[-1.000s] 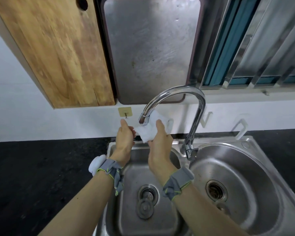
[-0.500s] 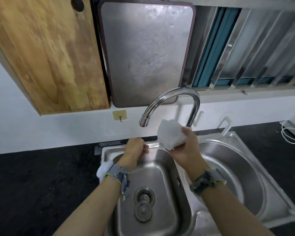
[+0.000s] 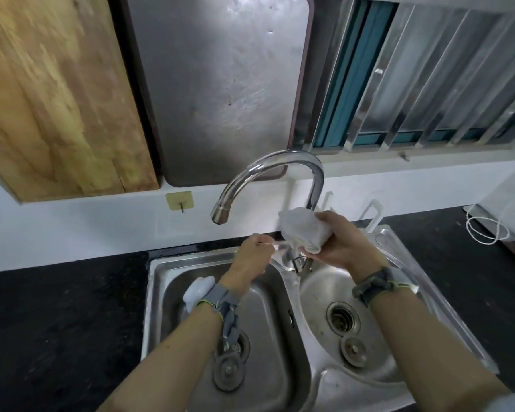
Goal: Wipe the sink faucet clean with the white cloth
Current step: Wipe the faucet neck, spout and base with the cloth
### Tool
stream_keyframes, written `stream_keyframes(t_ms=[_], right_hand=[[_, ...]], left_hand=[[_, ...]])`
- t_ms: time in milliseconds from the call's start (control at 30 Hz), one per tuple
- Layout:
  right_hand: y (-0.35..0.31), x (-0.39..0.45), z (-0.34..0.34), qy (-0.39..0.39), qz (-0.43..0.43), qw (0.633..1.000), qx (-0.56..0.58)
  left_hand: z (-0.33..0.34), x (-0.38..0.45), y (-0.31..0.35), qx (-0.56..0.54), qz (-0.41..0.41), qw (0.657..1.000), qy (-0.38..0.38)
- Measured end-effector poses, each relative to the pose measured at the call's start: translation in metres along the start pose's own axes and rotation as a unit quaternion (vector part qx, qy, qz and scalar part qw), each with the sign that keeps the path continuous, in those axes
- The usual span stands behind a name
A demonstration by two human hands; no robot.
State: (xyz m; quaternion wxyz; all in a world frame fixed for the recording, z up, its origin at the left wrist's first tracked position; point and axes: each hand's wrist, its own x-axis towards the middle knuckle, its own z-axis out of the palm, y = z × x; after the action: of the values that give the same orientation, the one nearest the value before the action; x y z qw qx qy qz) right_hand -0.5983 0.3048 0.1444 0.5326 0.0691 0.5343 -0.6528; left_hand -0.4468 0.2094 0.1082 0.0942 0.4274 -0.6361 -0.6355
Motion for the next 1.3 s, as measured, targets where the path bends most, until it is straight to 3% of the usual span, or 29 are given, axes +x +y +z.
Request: stream_keyframes(t_ms=[200, 300, 400, 567, 700, 833, 1067, 1200, 1300], right_hand=[[-0.031, 0.034, -0.067, 0.091, -0.037, 0.991, -0.096], [-0.034, 0.053, -0.091, 0.146, -0.067, 0.968, -0.194], [-0.023, 0.072, -0.098, 0.151, -0.095, 0.956, -0.232], [0.003, 0.107, -0.094, 0.159, -0.091, 0.952, -0.246], [0.025, 0.123, -0.083, 0.131, -0.106, 0.957, -0.237], [0.046, 0.132, -0.070, 0.107, -0.115, 0.966, -0.206], [0.038, 0.161, -0.066, 0.017, -0.102, 0.979, -0.176], [0.017, 0.193, -0.065, -0.089, -0.076, 0.962, -0.247], [0.005, 0.214, -0.065, -0.168, -0.028, 0.950, -0.260]], left_hand=[[0.053, 0.019, -0.001, 0.148, 0.057, 0.987, -0.012], [0.088, 0.033, -0.004, 0.285, 0.086, 0.954, -0.025], [0.108, 0.039, -0.008, 0.345, 0.086, 0.935, 0.005], [0.129, 0.052, -0.008, 0.566, 0.129, 0.812, 0.051], [0.125, 0.059, -0.015, 0.616, 0.108, 0.779, 0.045], [0.116, 0.063, -0.026, 0.595, 0.120, 0.794, 0.018], [0.076, 0.074, -0.049, 0.391, 0.056, 0.914, -0.087], [0.061, 0.071, -0.058, 0.351, 0.035, 0.931, -0.093], [0.065, 0.073, -0.057, 0.366, 0.033, 0.926, -0.090]])
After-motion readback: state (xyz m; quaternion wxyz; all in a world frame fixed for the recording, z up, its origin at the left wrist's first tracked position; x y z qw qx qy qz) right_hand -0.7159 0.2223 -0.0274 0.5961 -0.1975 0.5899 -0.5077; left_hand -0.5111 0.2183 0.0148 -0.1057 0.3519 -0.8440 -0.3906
